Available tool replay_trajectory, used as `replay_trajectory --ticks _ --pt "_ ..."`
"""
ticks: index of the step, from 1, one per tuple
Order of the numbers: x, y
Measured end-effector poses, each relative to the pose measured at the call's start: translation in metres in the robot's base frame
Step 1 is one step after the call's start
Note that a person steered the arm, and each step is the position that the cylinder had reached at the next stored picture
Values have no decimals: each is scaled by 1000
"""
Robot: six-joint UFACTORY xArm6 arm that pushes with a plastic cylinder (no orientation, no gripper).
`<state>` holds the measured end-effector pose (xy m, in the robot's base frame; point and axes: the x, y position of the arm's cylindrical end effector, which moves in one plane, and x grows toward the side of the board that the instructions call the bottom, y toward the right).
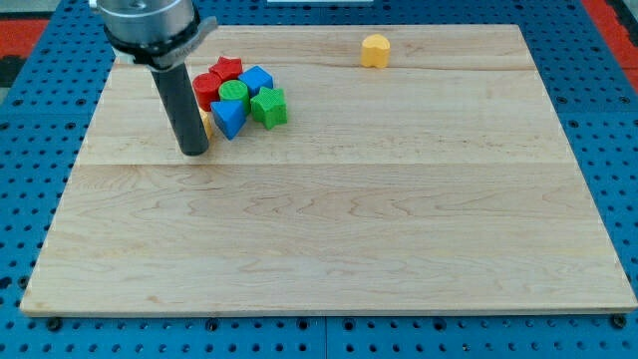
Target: Move the yellow hexagon into the group of blocks
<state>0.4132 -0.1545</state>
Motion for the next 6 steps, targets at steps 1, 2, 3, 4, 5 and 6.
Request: replay_trajectory --ticks 1,2,3,4,5,6 --pt "8 -4" --pt "17 -35" --pt "5 -42" --pt "7 -30" --pt "-5 -24" --pt "-26 -21"
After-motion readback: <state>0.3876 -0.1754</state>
